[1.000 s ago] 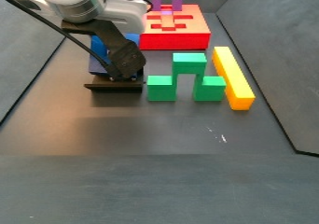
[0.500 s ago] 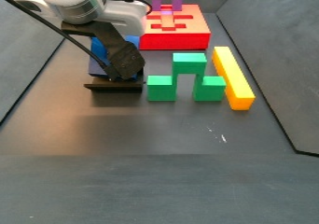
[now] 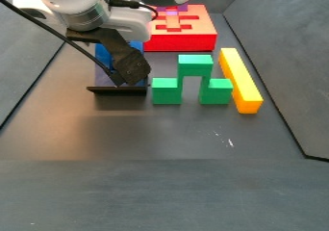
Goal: Pick up the blue object. Move up. Place the blue object on the fixture. Regrasp the blue object. Move to above the board. Insert the blue object.
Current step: Regrasp the blue object.
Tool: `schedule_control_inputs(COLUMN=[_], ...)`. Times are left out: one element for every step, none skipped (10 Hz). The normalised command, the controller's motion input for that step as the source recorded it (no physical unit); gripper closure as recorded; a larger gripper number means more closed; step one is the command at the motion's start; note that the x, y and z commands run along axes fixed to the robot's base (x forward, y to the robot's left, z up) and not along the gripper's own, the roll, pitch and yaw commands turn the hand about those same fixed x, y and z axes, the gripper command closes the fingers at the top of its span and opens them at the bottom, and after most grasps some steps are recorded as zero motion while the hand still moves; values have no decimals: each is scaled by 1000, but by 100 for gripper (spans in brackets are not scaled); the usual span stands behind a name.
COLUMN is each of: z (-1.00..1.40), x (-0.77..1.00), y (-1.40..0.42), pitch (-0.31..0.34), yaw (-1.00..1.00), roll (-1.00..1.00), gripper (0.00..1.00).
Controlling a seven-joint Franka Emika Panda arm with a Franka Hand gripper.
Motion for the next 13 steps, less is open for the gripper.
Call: schedule_control_inputs(z=[0,0,54,166,177,157,231,229,220,191,166,186,169], x=[109,146,283,331,343,297,163,0,-57,-180,-209,-186,-166], y=[-103,-91,-74,-63,-89,-86,-183,-326,-377,-394,-409,-446,-466], pitch=[51,51,83,109,103,89,60,0,0,-9,-29,-31,-49], yaw=[-66,-74,-60,-20,-20,-14,0,0,0,0,0,0,11], roll=[131,183,457,611,631,671,723,831,1000,1000,1000,1000,1000], gripper=[0,0,0,0,0,0,0,0,0,0,0,0,0])
